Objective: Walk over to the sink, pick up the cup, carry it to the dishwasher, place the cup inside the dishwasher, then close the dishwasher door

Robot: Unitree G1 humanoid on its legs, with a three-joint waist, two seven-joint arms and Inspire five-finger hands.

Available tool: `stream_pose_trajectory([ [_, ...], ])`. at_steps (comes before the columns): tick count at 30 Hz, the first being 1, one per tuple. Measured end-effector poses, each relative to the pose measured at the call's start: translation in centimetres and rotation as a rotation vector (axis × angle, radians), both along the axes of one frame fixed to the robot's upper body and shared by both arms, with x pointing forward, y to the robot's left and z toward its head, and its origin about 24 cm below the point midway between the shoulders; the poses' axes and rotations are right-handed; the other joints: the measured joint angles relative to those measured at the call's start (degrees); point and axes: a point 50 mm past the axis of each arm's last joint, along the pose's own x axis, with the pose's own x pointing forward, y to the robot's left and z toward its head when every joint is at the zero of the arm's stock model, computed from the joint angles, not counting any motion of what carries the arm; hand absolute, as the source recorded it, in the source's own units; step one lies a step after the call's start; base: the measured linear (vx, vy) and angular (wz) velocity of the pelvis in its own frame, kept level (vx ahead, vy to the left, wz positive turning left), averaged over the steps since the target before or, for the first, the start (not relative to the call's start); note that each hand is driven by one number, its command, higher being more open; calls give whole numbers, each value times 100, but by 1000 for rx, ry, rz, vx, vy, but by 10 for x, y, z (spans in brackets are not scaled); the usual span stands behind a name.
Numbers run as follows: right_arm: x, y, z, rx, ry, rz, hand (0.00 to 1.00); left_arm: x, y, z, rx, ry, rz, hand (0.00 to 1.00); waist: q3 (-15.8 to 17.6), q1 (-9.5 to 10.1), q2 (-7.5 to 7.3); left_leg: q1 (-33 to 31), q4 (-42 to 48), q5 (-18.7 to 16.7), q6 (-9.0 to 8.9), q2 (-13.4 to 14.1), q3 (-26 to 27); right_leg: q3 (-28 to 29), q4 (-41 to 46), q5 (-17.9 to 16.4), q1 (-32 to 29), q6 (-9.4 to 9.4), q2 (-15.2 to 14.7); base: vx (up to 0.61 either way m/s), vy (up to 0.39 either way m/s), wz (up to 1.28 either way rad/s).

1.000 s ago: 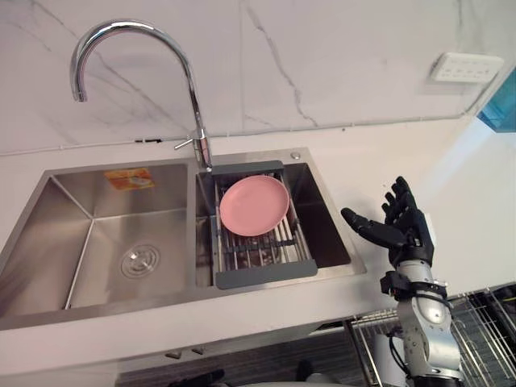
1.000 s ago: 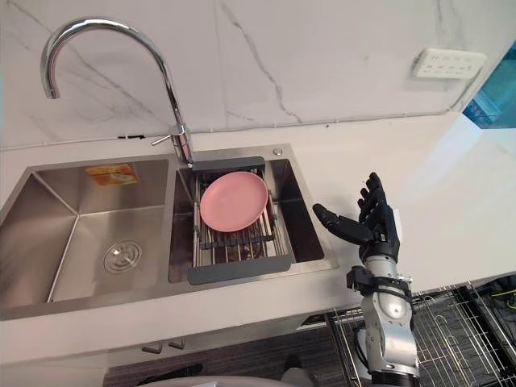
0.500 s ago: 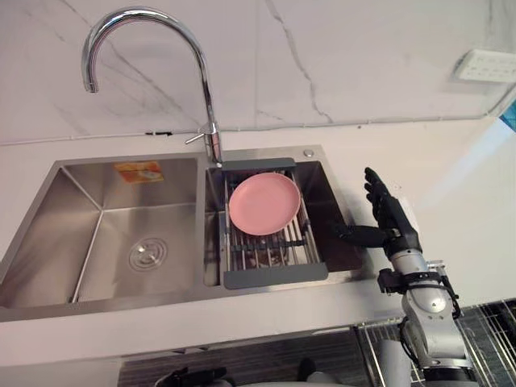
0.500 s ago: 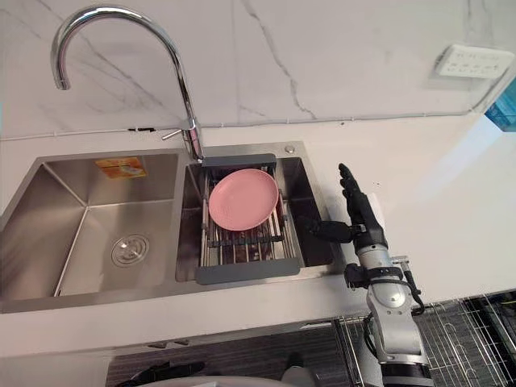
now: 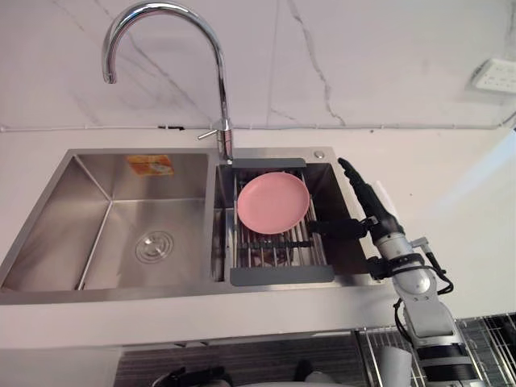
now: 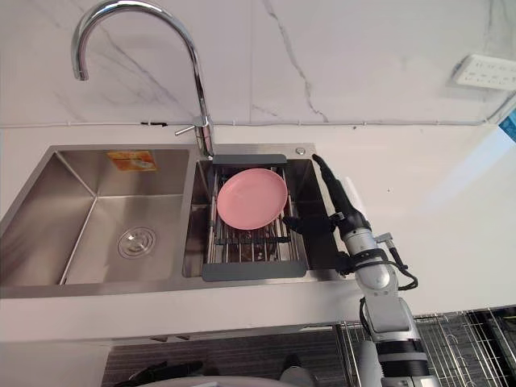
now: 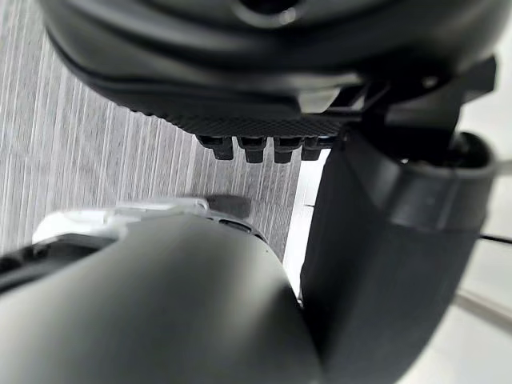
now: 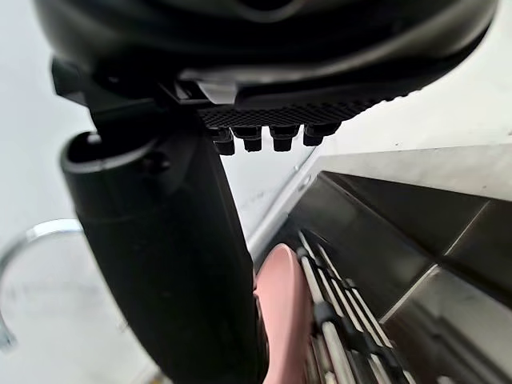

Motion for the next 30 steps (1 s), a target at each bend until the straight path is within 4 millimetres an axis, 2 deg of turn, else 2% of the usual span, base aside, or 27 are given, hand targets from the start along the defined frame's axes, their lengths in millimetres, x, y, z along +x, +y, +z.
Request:
stream_pose_trajectory([
  [4, 6, 3, 4, -44, 22, 67, 100, -7, 5, 1, -5, 6, 41, 100, -66, 32, -149, -13, -99, 89, 5, -57, -90, -107, 1, 0, 2, 0, -57, -35, -10, 13],
  [8, 9, 6, 7, -59, 37, 109, 100, -8, 7, 1, 0, 12, 44, 100, -108, 36, -212, -12, -100, 97, 11, -90, -87, -109, 2, 0, 3, 0, -93, -17, -2, 1],
  [16, 8, 11, -1, -169, 79, 147, 100, -11, 8, 1, -1, 31, 73, 100, -116, 35, -251, 30, -189, 139, 53, -110, -51, -101, 4, 1, -1, 1, -105, 0, 0, 0],
  [22, 8, 18, -5, -176, 100, 186, 100, -11, 11, 2, 5, 28, 81, 100, -96, 42, -324, 29, -189, 140, 54, -110, -38, -104, 4, 1, -2, 1, -104, 0, 0, 0],
  [30, 8, 18, -7, -282, 82, 156, 100, -11, 12, 2, 8, 27, 81, 100, -98, 54, -337, 29, -186, 141, 55, -109, -32, -98, 13, 2, -4, 2, -103, 0, 0, 0],
])
